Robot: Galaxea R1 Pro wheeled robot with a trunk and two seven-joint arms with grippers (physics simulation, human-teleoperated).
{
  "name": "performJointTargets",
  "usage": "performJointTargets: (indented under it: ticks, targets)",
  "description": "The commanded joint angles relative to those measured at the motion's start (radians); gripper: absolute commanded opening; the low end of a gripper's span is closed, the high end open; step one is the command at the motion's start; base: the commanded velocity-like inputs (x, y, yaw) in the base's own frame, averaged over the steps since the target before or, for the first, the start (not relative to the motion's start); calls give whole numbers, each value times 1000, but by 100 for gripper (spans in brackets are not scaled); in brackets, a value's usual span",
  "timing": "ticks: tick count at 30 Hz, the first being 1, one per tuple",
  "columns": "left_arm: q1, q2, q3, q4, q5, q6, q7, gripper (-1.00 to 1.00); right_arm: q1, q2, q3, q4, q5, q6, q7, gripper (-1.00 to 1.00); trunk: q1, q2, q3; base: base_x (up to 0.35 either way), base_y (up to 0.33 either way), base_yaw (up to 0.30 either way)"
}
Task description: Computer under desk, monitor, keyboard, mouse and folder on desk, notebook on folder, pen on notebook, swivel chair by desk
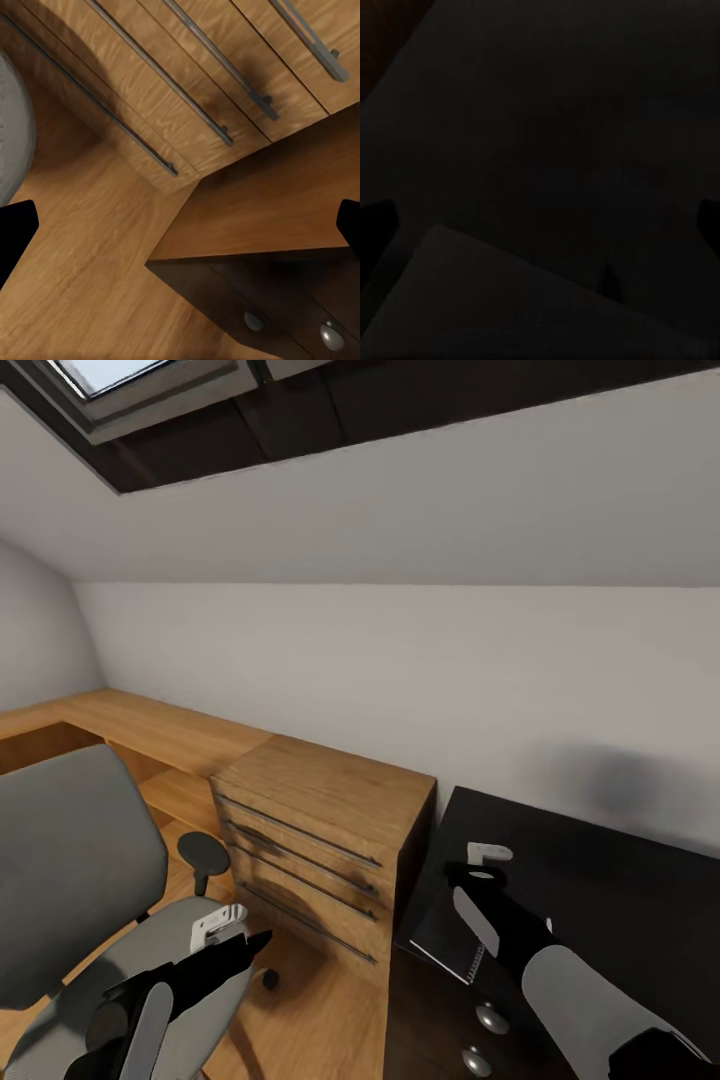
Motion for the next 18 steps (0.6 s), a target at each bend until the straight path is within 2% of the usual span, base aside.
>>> performJointTargets:
  ticks: [1,15,18]
  targets:
    - [-1,-1,3,-1,-4,6,-8,100,-1,-1,9,-2,-4,6,-8,100,0,-1,-1,-22,8,0]
    - [-1,-1,5,-1,-4,7,-8,100,-1,19,9,1,28,6,-8,100,0,-1,-1,-5,2,0]
    - [-1,-1,21,-1,-4,8,-8,100,-1,23,9,1,29,7,-8,100,0,-1,-1,0,0,0]
